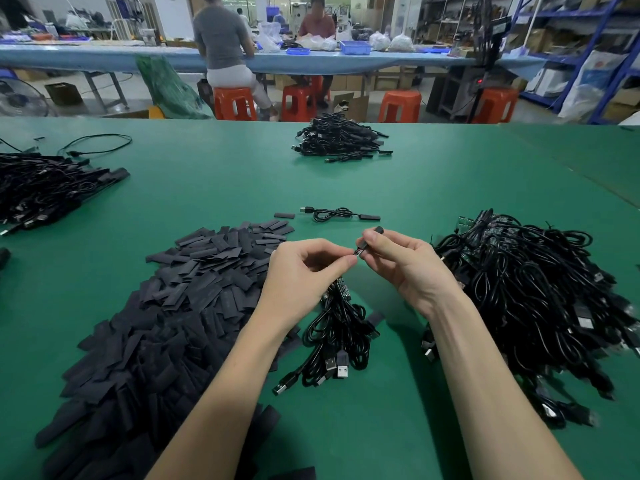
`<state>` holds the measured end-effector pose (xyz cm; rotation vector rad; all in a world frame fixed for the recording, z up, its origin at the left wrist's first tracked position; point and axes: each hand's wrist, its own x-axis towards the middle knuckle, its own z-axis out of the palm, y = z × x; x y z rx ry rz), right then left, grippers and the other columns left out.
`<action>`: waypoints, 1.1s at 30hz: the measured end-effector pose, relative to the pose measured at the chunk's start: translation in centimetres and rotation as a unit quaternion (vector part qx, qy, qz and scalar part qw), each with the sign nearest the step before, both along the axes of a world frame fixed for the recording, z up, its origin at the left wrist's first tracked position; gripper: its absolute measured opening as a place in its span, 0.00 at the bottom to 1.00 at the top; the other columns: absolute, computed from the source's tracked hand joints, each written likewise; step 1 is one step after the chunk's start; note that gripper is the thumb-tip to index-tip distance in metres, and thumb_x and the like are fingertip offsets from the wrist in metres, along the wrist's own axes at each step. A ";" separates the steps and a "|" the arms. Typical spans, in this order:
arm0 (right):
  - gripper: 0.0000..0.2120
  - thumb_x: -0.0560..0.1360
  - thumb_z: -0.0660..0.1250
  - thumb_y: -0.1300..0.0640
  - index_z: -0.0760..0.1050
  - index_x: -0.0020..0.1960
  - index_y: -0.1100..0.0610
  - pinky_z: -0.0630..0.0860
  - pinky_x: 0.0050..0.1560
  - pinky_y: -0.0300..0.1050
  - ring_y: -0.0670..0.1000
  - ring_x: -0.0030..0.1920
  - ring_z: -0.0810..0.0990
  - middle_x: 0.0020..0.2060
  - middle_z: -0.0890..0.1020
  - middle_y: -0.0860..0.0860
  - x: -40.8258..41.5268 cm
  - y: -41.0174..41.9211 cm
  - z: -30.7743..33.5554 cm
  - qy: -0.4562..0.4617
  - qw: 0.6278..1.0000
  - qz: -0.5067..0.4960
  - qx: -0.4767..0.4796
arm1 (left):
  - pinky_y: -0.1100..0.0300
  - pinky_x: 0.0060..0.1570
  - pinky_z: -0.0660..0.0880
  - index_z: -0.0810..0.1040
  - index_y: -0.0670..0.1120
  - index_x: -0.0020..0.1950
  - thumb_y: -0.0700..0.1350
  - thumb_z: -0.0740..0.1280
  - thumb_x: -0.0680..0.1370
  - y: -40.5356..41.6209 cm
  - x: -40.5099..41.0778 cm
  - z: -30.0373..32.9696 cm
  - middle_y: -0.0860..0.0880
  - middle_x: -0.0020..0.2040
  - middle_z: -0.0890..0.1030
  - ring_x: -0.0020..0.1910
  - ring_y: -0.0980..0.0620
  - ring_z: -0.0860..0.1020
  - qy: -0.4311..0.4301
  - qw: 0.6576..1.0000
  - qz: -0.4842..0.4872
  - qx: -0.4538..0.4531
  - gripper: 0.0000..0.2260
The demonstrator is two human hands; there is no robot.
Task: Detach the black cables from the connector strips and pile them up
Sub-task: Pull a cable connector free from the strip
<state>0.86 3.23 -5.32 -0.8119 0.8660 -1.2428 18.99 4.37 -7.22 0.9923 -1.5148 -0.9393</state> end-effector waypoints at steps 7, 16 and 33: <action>0.04 0.70 0.76 0.60 0.86 0.43 0.60 0.80 0.44 0.34 0.48 0.40 0.85 0.43 0.86 0.56 -0.1 0.1 0.0 0.011 0.999 0.046 -0.008 | 0.55 0.51 0.82 0.88 0.46 0.45 0.40 0.78 0.73 0.2 -0.2 0.3 0.49 0.42 0.87 0.44 0.48 0.86 0.030 0.999 -0.019 -0.008 0.04; 0.07 0.67 0.77 0.58 0.87 0.44 0.58 0.80 0.44 0.35 0.47 0.41 0.85 0.42 0.87 0.55 0.4 0.1 0.1 0.043 0.996 0.074 -0.035 | 0.66 0.43 0.78 0.83 0.47 0.42 0.36 0.78 0.71 0.2 -0.4 0.2 0.50 0.38 0.86 0.38 0.56 0.84 0.065 0.998 0.000 -0.012 0.08; 0.10 0.73 0.76 0.63 0.85 0.54 0.55 0.82 0.47 0.41 0.52 0.39 0.84 0.42 0.87 0.60 2.3 0.1 -0.2 0.060 0.991 -0.066 -0.101 | 0.62 0.49 0.79 0.82 0.46 0.47 0.38 0.77 0.73 -0.1 -0.8 0.4 0.47 0.41 0.86 0.43 0.51 0.85 0.088 0.994 0.035 0.049 0.07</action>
